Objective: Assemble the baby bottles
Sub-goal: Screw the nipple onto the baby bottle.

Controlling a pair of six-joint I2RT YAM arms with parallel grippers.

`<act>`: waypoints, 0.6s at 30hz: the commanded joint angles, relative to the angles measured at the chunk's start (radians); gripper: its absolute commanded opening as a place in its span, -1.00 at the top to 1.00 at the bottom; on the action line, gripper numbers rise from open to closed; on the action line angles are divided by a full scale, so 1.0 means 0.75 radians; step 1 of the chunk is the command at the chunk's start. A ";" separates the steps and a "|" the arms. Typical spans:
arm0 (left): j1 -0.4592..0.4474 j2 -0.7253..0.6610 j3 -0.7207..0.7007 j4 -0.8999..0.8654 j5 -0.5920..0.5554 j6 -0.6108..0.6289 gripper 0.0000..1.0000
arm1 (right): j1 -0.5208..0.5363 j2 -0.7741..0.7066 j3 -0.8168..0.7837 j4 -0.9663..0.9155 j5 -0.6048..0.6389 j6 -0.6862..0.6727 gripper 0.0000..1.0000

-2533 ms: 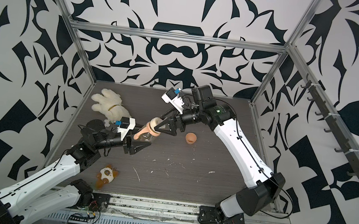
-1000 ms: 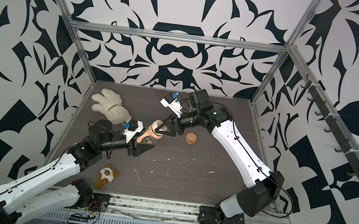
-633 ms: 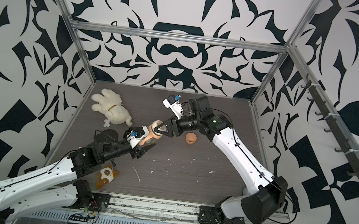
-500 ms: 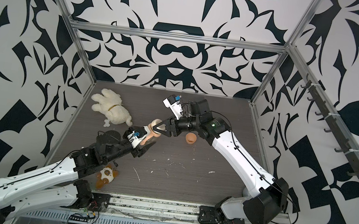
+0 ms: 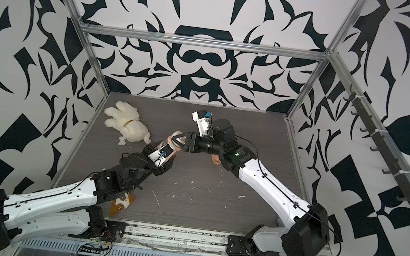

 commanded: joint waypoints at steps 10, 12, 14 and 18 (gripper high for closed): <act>0.061 -0.057 0.031 0.207 0.448 -0.038 0.79 | 0.017 -0.031 0.072 -0.129 0.292 -0.122 -0.78; 0.109 -0.074 0.025 0.187 0.529 -0.076 0.79 | 0.016 -0.054 0.088 -0.167 0.301 -0.174 -0.98; 0.157 -0.080 0.023 0.173 0.601 -0.109 0.79 | 0.013 -0.076 0.103 -0.198 0.298 -0.223 -0.99; 0.203 -0.042 0.040 0.166 0.642 -0.148 0.79 | 0.006 -0.135 0.102 -0.219 0.275 -0.287 -0.99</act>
